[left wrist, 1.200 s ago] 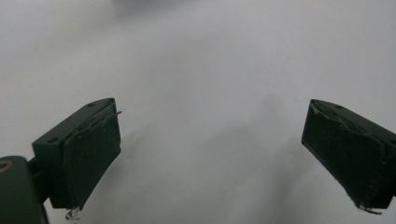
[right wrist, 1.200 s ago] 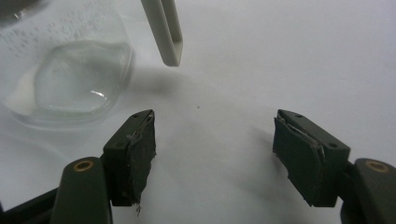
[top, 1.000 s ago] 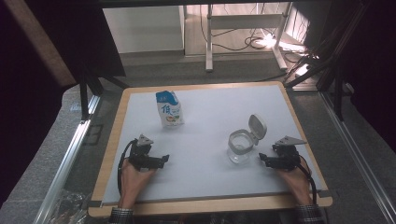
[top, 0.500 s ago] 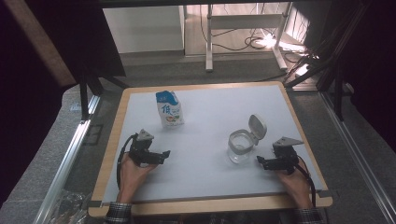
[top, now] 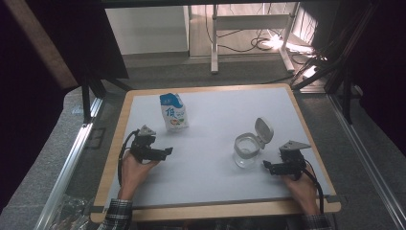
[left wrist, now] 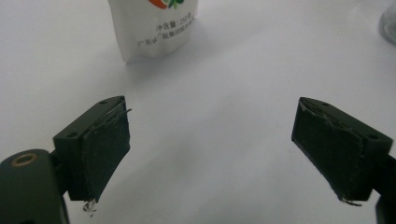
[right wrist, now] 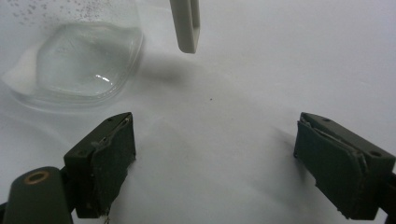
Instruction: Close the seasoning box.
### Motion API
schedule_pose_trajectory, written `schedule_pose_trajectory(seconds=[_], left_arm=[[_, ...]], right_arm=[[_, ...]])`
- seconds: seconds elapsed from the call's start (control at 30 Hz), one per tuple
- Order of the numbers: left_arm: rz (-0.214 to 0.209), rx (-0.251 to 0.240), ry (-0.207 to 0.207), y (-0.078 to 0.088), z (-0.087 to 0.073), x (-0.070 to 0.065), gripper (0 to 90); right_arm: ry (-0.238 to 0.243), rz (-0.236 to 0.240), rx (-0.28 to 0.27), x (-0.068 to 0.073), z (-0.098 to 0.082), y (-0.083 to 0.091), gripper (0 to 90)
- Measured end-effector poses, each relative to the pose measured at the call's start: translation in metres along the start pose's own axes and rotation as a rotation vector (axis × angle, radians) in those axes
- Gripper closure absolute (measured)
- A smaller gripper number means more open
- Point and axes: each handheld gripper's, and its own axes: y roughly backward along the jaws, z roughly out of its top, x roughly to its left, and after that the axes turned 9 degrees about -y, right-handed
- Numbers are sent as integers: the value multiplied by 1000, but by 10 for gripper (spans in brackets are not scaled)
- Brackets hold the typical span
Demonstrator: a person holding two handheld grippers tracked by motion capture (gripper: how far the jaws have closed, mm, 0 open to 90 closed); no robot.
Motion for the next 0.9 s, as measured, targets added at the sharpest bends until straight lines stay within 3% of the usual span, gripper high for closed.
schedule_pose_trajectory(seconds=[0.63, 0.9], left_arm=[[-13, -21, -1, 4, 23, 26, 335], [-15, -52, 7, 9, 33, 37, 441]], right_arm=[[0, 0, 0, 0, 0, 0, 131], [-4, 0, 2, 0, 0, 0, 131]])
